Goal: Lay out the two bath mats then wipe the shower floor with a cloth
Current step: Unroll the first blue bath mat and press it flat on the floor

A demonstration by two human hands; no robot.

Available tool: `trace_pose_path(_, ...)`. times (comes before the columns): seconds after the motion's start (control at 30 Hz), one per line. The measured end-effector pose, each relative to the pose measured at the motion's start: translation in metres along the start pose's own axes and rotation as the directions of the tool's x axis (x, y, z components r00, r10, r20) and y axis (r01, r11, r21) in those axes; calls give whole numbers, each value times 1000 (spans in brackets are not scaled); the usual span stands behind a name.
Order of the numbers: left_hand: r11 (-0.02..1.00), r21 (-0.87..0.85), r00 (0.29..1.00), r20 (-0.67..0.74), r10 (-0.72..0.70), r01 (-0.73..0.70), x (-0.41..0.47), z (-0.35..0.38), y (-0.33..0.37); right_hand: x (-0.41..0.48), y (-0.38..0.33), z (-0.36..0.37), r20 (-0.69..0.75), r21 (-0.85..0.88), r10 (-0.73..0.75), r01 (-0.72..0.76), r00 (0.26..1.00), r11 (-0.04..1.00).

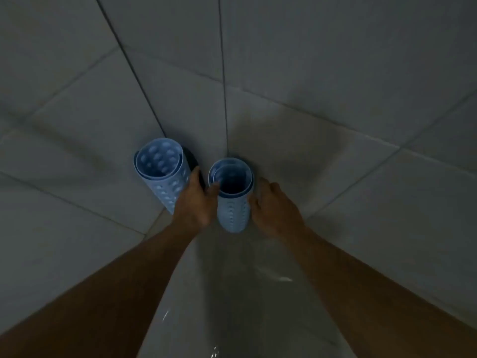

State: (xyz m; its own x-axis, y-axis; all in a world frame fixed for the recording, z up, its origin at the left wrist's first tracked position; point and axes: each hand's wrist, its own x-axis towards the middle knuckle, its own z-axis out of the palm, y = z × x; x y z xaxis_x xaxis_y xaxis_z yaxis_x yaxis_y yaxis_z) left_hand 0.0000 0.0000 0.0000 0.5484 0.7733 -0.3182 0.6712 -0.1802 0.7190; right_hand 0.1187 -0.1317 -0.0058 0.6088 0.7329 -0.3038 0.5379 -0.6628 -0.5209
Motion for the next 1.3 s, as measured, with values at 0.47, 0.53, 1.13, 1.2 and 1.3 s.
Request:
trace_pose_path(0.47, 895, -293, 931, 244, -271, 337, 58, 26, -10, 51, -1, 36, 81, 479, 104, -130, 991, 868)
trace_pose_path(0.53, 896, -293, 931, 248, -268, 335, 53, 25, -12, 46, -1, 38, 105, 491, 100, -140, 989, 860)
trace_pose_path(1.13, 947, -242, 948, 287, -140, 213, -93, 26, 10, -107, 33, 19, 92, 649, 42, -92, 995, 755)
trace_pose_path(1.2, 960, -218, 941, 325, -98, 175, -119, 28, 16, -140, 36, 14, 119, 663, -7, -75, 993, 745)
trace_pose_path(1.3, 968, -217, 928, 370, -38, 126, -160, 31, 29, -190, 47, 6, 149, 644, -60, -50, 987, 764)
